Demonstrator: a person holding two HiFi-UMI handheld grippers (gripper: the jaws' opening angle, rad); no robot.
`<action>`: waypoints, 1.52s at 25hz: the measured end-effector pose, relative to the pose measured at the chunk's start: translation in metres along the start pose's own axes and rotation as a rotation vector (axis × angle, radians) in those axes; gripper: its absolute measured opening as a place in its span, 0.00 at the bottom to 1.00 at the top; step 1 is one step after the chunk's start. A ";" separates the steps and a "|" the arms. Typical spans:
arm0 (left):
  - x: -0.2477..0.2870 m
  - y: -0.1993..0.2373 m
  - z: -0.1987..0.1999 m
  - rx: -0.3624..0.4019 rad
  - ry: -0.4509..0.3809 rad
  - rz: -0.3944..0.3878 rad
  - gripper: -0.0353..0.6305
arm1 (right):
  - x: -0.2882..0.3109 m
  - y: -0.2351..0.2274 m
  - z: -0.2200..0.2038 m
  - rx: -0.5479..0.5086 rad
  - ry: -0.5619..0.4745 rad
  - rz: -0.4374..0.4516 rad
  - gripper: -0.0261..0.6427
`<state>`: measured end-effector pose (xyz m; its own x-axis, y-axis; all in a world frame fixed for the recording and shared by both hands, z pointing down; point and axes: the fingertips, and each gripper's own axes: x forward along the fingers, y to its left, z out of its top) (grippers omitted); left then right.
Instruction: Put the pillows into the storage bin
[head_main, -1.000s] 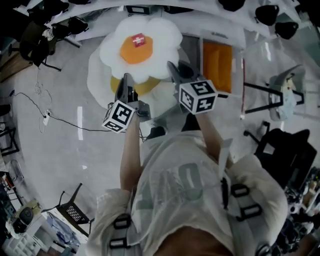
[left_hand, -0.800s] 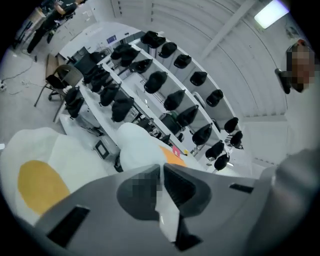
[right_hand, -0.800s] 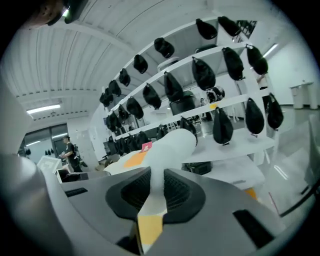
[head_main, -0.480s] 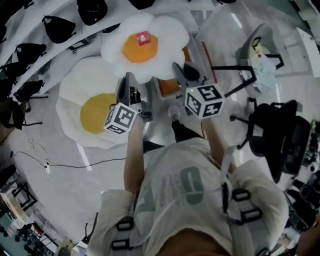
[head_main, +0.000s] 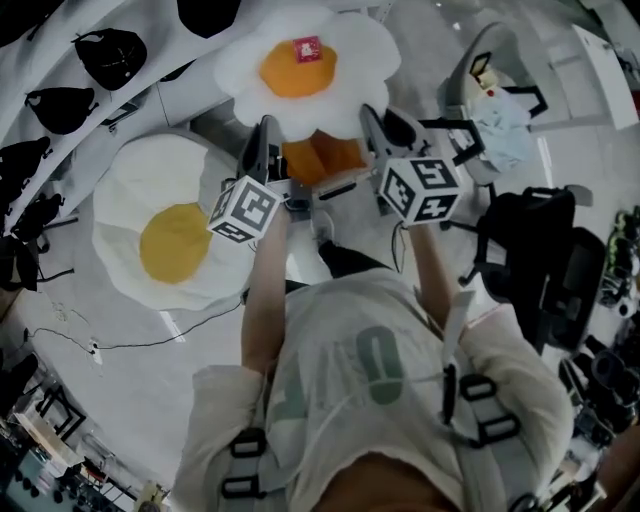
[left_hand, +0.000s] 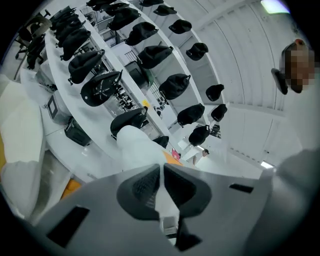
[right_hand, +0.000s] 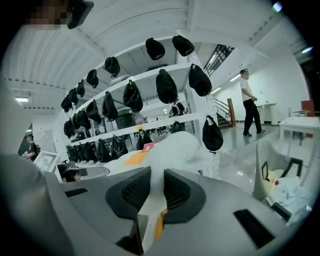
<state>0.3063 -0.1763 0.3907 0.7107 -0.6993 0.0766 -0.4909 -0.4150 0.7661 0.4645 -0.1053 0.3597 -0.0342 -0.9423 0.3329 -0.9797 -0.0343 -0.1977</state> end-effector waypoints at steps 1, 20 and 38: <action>0.006 -0.001 -0.003 0.001 0.006 0.000 0.09 | 0.001 -0.006 0.000 0.003 0.000 -0.005 0.12; 0.030 0.058 -0.032 0.091 0.076 0.265 0.46 | 0.013 -0.106 -0.080 -0.004 0.197 -0.184 0.48; 0.009 0.038 0.005 0.163 0.003 0.235 0.46 | 0.020 -0.062 -0.056 -0.110 0.148 -0.074 0.48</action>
<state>0.2914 -0.2011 0.4178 0.5695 -0.7856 0.2418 -0.7164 -0.3302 0.6146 0.5131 -0.1031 0.4298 0.0176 -0.8793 0.4759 -0.9960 -0.0571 -0.0688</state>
